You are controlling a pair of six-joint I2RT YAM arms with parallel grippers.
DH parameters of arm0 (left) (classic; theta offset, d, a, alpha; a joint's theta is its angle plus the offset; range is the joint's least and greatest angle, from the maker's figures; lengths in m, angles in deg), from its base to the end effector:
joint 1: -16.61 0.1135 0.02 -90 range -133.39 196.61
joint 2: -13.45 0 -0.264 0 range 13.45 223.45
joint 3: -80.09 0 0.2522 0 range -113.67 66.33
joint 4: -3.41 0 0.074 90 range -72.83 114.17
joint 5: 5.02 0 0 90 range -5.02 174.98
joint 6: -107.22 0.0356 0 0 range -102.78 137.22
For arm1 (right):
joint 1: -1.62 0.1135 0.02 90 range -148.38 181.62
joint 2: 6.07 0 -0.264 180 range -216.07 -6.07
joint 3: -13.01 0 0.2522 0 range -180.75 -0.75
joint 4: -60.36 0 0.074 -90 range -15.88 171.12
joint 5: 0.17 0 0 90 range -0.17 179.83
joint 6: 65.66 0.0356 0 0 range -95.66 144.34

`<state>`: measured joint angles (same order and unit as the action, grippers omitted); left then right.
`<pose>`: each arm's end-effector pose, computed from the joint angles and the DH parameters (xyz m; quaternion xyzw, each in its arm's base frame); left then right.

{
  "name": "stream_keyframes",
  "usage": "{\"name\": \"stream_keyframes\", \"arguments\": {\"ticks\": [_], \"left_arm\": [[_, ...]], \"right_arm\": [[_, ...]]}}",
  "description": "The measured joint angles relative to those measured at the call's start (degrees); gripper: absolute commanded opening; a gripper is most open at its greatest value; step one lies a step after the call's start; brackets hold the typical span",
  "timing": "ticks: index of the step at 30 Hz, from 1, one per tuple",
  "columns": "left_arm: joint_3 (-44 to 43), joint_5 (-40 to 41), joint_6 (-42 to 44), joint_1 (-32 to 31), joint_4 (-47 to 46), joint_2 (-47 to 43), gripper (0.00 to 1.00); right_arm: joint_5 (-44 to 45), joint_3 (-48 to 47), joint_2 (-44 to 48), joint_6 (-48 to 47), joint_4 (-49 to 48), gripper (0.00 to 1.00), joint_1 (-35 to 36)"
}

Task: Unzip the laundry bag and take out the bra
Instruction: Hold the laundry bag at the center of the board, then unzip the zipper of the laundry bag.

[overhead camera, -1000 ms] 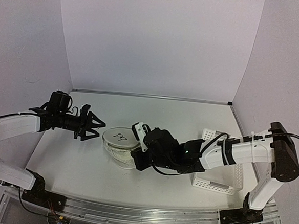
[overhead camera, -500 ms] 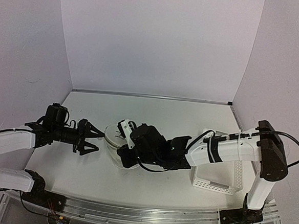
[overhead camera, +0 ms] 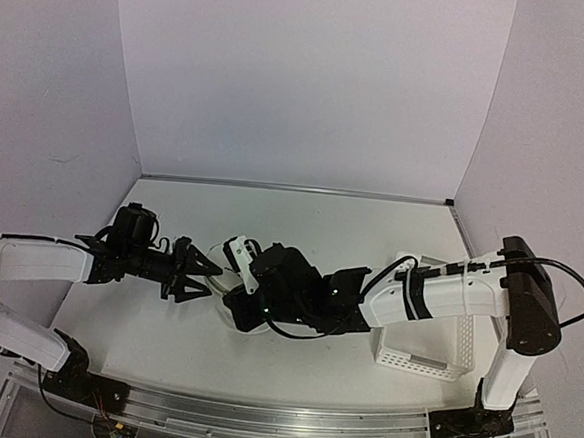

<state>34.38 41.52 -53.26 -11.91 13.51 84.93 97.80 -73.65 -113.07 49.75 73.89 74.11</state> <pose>0.2028 -0.1381 0.1957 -0.1389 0.8327 -0.5355 0.0238 0.1324 0.4032 0.2174 -0.3216 0.8201 0.3137 0.3545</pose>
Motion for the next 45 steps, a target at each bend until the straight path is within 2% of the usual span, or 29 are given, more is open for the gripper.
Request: {"name": "stream_keyframes", "arguments": {"ticks": [5, 10, 11, 20, 28, 38, 45], "left_arm": [[-2.73, 0.17, 0.42, -1.07, -0.66, 3.15, 0.22], [-3.41, 0.13, 0.50, -1.14, -1.20, 3.67, 0.01], [-3.43, 0.13, 0.50, -1.18, -1.27, 3.67, 0.00], [-3.52, 0.13, 0.61, -1.18, -1.38, 3.67, 0.00], [-4.52, -0.66, 2.89, -1.20, -1.38, 3.67, 0.00], [-8.26, -6.03, 8.41, -1.53, -1.31, 4.98, 0.00], [-11.13, -10.54, 13.60, -2.19, -1.33, 7.13, 0.00]], "right_arm": [[0.00, 0.00, 0.00, -0.07, 0.00, 0.00, 0.07], [0.17, 0.24, 0.00, -0.07, -0.04, 0.00, 0.09], [0.24, 0.46, 0.00, -0.04, -0.07, 0.00, 0.09], [1.03, 3.98, 0.79, 0.22, -0.74, 0.00, 0.15], [4.96, 11.17, 6.78, 0.83, -0.50, 0.00, 0.20], [10.36, 18.16, 13.92, 0.81, -0.28, 0.00, -0.55], [11.19, 22.69, 18.12, -0.68, -0.04, 0.00, -4.46]]}}
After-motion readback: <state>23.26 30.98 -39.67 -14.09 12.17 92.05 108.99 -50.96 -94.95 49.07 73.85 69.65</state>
